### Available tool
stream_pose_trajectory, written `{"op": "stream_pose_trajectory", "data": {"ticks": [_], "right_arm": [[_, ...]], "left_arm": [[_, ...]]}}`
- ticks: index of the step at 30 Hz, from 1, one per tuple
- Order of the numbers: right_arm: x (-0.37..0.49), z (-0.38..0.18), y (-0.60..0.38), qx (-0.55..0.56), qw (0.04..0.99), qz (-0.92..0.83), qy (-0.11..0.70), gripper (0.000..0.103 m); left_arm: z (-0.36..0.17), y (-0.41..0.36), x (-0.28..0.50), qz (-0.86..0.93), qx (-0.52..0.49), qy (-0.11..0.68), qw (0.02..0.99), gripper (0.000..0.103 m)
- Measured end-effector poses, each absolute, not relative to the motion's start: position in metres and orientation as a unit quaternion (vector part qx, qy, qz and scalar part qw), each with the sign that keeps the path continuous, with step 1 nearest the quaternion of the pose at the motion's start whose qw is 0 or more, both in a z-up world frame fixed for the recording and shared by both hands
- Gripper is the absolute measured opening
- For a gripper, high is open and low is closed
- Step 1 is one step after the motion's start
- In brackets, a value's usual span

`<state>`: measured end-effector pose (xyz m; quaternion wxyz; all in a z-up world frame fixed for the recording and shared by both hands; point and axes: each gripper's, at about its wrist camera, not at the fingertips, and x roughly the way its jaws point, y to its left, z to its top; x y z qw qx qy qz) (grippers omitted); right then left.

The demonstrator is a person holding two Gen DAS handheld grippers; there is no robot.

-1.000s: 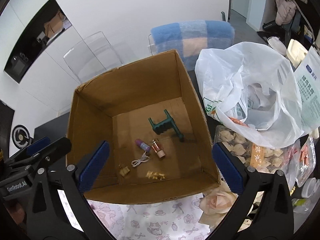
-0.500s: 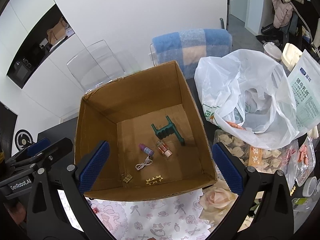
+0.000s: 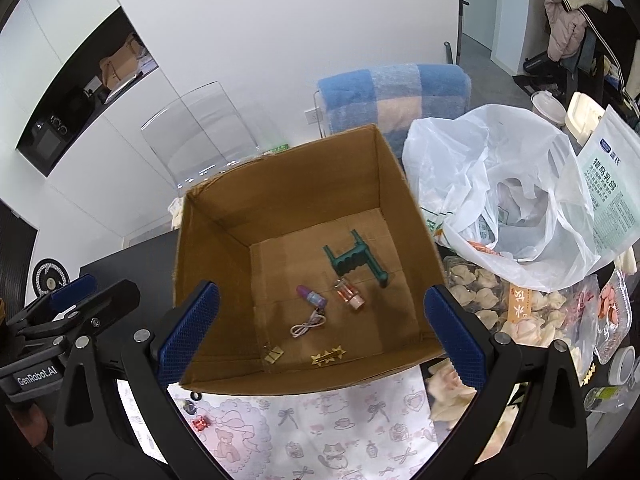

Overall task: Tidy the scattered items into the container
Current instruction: 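Move both open tools back from the box toward the mat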

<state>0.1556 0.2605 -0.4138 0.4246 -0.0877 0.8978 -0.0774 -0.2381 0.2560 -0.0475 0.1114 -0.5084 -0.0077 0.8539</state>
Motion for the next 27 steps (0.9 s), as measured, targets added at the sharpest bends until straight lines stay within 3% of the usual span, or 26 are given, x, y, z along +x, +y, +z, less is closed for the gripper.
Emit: {"op": "stream_pose_trajectory", "data": {"ticks": [27], "right_arm": [[0.113,-0.385,0.418,-0.127,0.43,-0.076,0.891,0.103]], "left_arm": [[-0.016,0.11,-0.188,0.865,-0.494,-0.031,0.087,0.103]]}}
